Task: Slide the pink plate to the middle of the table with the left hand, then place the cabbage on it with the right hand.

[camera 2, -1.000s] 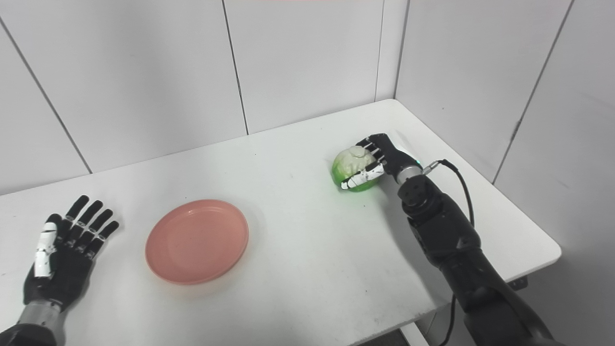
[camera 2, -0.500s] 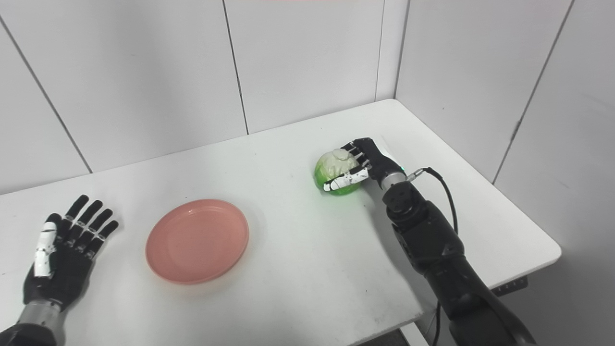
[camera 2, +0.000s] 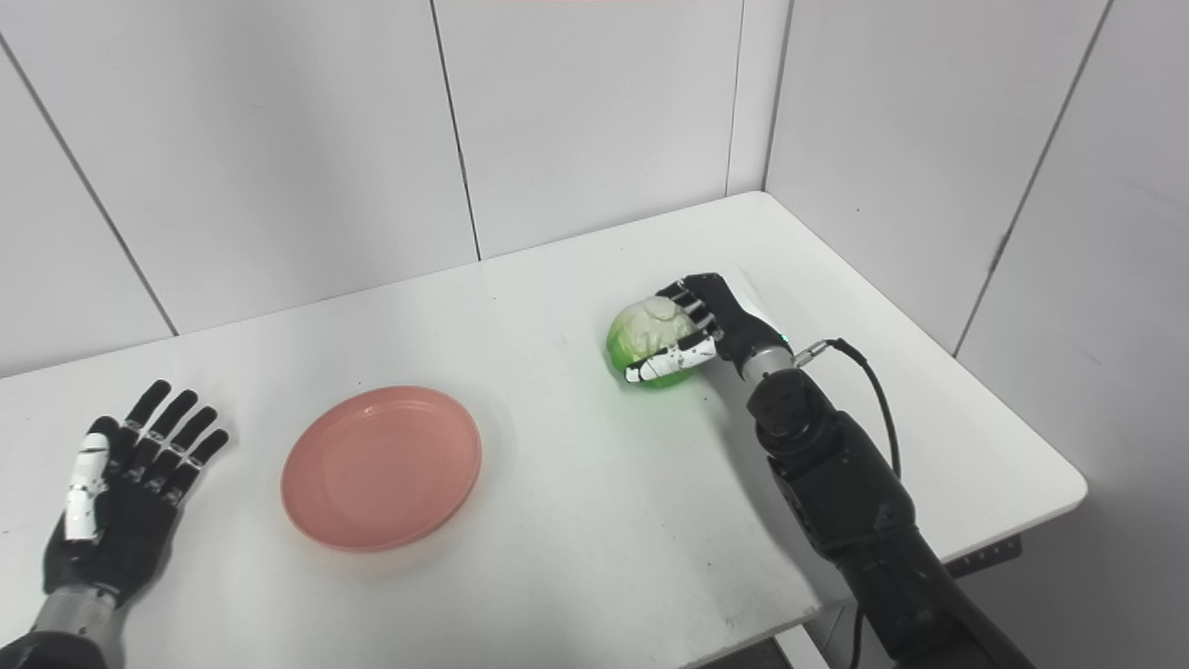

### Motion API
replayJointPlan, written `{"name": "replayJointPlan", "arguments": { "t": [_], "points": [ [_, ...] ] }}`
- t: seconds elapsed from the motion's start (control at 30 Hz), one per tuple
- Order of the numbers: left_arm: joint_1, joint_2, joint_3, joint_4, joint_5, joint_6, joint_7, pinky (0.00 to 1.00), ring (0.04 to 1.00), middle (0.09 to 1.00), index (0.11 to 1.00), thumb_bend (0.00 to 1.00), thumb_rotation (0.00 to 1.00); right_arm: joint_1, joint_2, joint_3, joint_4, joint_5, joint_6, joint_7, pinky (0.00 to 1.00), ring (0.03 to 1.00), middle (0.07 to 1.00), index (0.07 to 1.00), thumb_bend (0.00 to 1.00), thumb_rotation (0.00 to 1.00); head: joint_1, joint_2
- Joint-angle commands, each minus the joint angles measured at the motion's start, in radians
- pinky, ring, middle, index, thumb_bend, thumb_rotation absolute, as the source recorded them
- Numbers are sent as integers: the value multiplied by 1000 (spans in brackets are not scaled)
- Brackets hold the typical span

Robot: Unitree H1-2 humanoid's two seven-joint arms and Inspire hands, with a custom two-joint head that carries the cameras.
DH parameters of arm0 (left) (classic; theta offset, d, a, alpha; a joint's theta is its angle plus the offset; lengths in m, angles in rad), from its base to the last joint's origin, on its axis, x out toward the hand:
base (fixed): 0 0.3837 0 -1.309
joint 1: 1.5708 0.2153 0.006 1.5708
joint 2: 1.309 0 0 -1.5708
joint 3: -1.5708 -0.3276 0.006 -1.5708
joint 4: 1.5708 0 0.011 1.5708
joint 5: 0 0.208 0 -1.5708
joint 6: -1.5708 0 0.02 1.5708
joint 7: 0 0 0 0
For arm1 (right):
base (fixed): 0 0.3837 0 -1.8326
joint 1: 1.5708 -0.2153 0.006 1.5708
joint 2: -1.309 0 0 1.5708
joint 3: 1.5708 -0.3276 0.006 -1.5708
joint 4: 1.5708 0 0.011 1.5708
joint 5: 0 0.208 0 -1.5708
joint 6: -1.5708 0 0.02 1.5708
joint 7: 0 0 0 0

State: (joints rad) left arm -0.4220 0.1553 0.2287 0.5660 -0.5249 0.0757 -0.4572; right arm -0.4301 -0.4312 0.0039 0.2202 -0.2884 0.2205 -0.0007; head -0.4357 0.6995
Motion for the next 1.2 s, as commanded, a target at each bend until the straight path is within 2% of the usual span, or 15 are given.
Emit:
{"name": "replayJointPlan", "arguments": {
  "t": [0.0,0.17,0.27,0.43,0.47,0.5,0.53,0.57,0.6,0.63,0.67,0.77,0.8,0.9,1.17],
  "points": [
    [104,-27,-9,38,10,50,17,804,839,856,840,452,759,-59,-19,-8,-83,6,-13,15,351,414,457,517,527,0,7,1],
    [123,-61,-19,-38,9,81,49,814,854,871,857,426,765,-84,9,5,-201,33,-13,68,350,415,456,519,526,0,56,1],
    [149,-90,-34,-127,30,105,110,805,848,865,850,414,766,-107,32,27,-253,18,12,86,349,414,452,523,525,0,103,1],
    [178,-134,-74,-224,65,133,185,838,869,884,873,393,860,-134,63,61,-287,7,30,120,343,415,454,520,526,0,197,6],
    [181,-145,-83,-237,75,135,198,843,871,887,877,392,867,-139,71,68,-287,8,28,127,342,414,454,520,526,0,239,10],
    [184,-154,-90,-251,81,141,212,862,878,893,884,386,889,-144,81,76,-285,8,24,132,339,411,453,521,525,0,239,10],
    [187,-166,-97,-267,87,148,228,876,883,897,890,382,906,-148,89,81,-279,13,15,139,337,409,452,522,525,0,280,13],
    [189,-174,-101,-277,90,154,240,888,885,899,893,375,922,-150,94,84,-275,15,9,144,336,409,452,522,525,0,280,13],
    [191,-185,-110,-293,100,161,257,892,885,900,894,372,928,-156,108,95,-269,17,5,151,336,409,452,522,525,0,314,15],
    [192,-193,-116,-305,106,165,269,904,894,908,905,357,971,-160,118,102,-265,18,3,156,336,412,455,521,525,0,314,15],
    [192,-202,-123,-313,114,168,281,907,896,910,907,353,982,-165,131,116,-257,16,-1,163,336,412,455,521,525,0,347,19],
    [190,-223,-133,-328,125,179,310,915,901,911,911,337,999,-174,156,145,-234,7,-17,172,334,413,460,517,526,0,373,23],
    [188,-229,-138,-330,130,180,319,915,901,910,910,335,1000,-176,165,157,-225,1,-25,171,332,413,461,516,526,0,402,27],
    [183,-241,-150,-335,146,187,340,906,896,906,907,333,1000,-177,187,181,-204,-9,-46,172,324,405,455,519,525,0,431,31],
    [176,-254,-166,-337,169,185,355,908,902,909,902,323,1000,-171,224,232,-154,-32,-55,179,329,410,453,522,525,0,448,40]
  ]
}}
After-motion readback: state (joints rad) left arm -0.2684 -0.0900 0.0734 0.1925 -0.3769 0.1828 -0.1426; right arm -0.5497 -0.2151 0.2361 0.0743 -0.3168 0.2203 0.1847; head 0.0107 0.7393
